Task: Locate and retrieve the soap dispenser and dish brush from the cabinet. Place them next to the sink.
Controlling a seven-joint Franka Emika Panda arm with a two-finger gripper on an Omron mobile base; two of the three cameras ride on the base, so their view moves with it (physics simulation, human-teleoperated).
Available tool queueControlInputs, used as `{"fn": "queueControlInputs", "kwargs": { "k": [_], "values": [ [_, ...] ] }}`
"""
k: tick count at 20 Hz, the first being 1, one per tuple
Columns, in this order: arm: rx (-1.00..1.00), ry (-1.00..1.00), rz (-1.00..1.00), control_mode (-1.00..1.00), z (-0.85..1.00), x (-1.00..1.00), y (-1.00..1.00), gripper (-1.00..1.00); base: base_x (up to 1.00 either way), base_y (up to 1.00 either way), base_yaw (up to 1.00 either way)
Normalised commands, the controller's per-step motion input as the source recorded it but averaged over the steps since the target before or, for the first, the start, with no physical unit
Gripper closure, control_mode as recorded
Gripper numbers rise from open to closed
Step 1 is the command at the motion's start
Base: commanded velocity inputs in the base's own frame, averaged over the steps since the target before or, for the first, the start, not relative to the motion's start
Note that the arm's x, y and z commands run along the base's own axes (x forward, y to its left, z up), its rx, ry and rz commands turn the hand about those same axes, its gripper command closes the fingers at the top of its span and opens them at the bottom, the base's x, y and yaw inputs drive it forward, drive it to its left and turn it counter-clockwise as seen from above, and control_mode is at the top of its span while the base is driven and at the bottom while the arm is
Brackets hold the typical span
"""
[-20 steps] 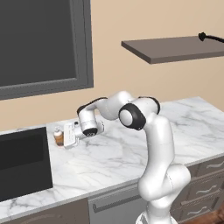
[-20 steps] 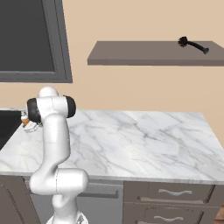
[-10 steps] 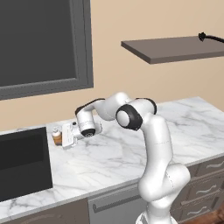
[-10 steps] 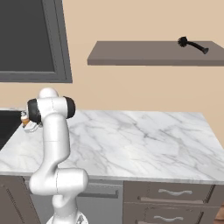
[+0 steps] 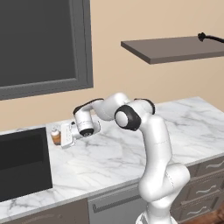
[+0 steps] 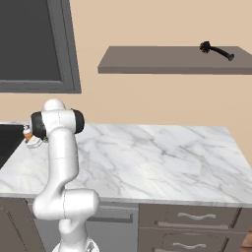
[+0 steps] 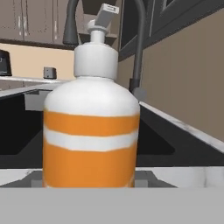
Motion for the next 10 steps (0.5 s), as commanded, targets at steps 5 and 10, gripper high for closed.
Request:
{"fn": "queueControlInputs", "kwargs": {
  "k": [5,10],
  "values": [
    [0.02,-0.02,0.0,-1.0,-0.21,0.04,0.0,-1.0,0.0,0.0,0.0],
    [0.01,-0.02,0.0,-1.0,-0.17,0.01,0.0,-1.0,0.0,0.0,0.0]
  ]
}}
